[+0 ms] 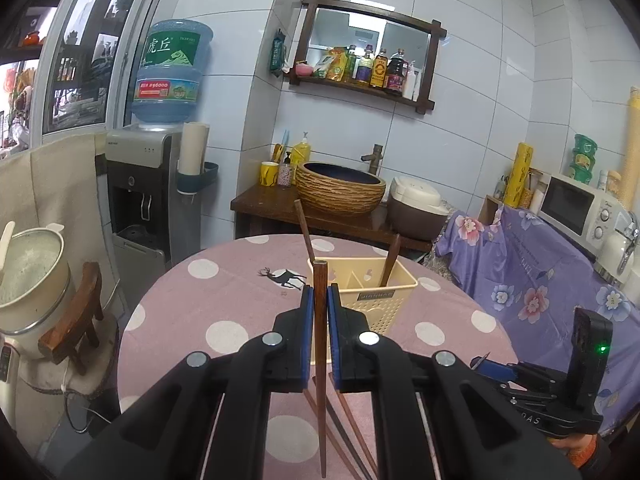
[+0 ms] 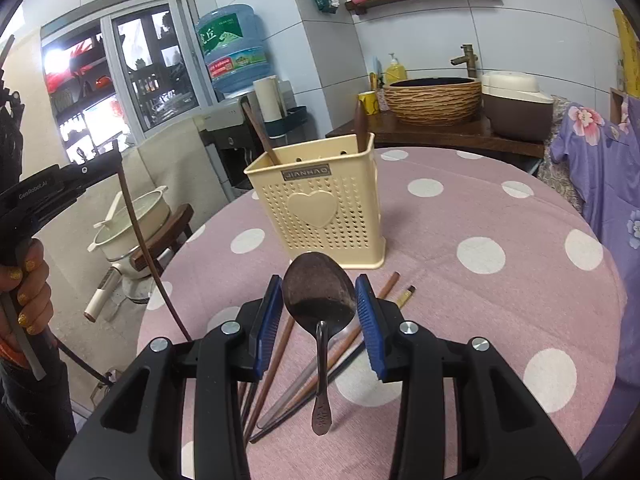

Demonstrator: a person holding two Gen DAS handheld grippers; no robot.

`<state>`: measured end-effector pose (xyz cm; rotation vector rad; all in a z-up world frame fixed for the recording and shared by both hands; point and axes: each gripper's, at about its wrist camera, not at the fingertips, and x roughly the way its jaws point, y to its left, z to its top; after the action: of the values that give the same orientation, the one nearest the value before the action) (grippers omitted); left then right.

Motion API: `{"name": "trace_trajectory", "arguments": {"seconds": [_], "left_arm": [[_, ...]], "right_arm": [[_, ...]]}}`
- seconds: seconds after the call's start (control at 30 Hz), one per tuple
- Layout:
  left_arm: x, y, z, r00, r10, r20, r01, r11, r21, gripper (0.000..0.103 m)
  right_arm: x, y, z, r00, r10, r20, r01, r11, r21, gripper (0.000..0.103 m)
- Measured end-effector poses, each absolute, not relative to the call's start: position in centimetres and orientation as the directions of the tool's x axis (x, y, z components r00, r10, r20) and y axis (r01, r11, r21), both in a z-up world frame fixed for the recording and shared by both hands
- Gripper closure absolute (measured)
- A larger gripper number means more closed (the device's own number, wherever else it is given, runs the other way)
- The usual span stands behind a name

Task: Organize utensils
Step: 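Carry the chopstick and silver spoon over the cream basket with both tools, then lower the spoon and chopstick into the basket and open both tools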

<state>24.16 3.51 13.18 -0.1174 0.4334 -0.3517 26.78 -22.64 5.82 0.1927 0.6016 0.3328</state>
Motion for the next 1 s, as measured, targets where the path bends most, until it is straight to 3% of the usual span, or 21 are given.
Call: {"name": "trace_trajectory", "arguments": {"seconds": [0.23,0.4,0.53,0.7,1.0], "left_arm": [[26.1,3.1,18.8,0.852,-0.421,-0.312,0.367,0.904,-0.218,0.095],[28.8,1.7,24.0,0.898,-0.384,-0.215,0.343,0.917,-0.205,0.095],[31.2,0.0,26.2,0.941,-0.308,-0.138,0.284,0.944,-0.169,0.095],[33.7,-1.9,24.3,0.961,-0.252,-0.109,0.235,0.96,-0.151,0.095],[35.9,-1.9,16.3,0.933,-0.261,-0.248,0.22,0.958,-0.182,0.095]], "right_arm": [[29.9,-21.6,11.8,0.834,0.356,-0.423,-0.292,0.933,0.209,0.065],[33.8,-20.3,18.6,0.915,0.273,-0.297,-0.241,0.961,0.138,0.065],[37.3,-19.5,21.0,0.941,0.216,-0.26,-0.189,0.974,0.122,0.065],[40.6,-18.5,18.7,0.95,0.144,-0.277,-0.126,0.988,0.084,0.065],[42.0,-17.6,10.7,0.938,0.076,-0.34,-0.068,0.997,0.034,0.065]]}}
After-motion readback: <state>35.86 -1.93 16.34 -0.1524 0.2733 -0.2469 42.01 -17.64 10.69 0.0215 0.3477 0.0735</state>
